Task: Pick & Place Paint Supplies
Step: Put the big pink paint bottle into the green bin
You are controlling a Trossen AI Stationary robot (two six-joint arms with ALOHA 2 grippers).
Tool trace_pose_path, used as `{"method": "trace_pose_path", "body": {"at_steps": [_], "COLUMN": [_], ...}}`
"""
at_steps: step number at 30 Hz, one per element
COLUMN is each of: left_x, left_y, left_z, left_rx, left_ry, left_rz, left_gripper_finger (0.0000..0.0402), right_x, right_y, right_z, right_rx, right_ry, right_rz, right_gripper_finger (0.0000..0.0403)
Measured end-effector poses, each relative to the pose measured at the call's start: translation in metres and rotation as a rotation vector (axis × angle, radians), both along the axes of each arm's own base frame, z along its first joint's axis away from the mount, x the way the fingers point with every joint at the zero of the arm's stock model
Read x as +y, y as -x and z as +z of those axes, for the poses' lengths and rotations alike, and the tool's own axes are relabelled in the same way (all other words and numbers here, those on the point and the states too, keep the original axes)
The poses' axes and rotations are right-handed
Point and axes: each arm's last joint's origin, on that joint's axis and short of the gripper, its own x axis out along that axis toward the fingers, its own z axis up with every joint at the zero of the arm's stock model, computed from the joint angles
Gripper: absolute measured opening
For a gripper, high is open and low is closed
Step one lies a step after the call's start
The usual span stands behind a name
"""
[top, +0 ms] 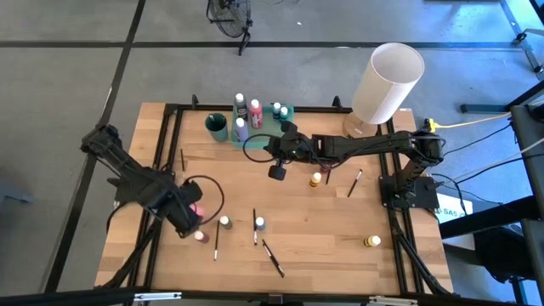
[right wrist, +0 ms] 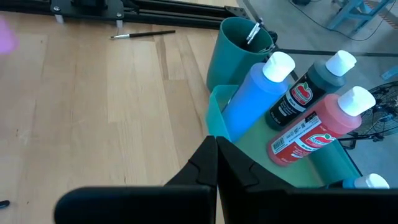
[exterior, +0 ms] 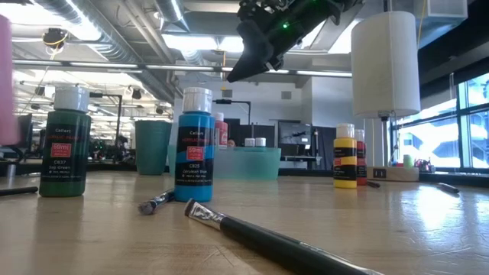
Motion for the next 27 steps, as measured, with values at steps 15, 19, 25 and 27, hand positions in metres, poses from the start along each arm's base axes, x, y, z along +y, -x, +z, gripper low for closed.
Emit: {"method": "trace_pose_path", "body": {"at_steps": [15,19,25,27], "left_x": [0.06,0.079,0.108,0.115], "left_y": [-0.013,-0.022,-0.028,-0.029], "left_z": [0.014,0.012,0.015,0.019], "left_rx": [-0.094,-0.062,-0.04,-0.042], "left_ry": [-0.13,-0.189,-0.228,-0.231], "left_rz": [-0.179,-0.226,-0.205,-0.21], "left_gripper_finger": [0.0118,0.0118,0.0118,0.0118], "right_x": [0.002,0.011,0.037,0.047], "right_y": [0.0,-0.001,-0.002,-0.001], "right_z": [0.0,0.001,0.001,0.001], "right_rx": [0.007,0.004,0.024,0.029], "right_ry": [0.016,0.047,0.11,0.127], "right_rz": [0.02,0.064,0.17,0.207], "right_gripper_finger": [0.0001,0.0001,0.0001,0.0001]}}
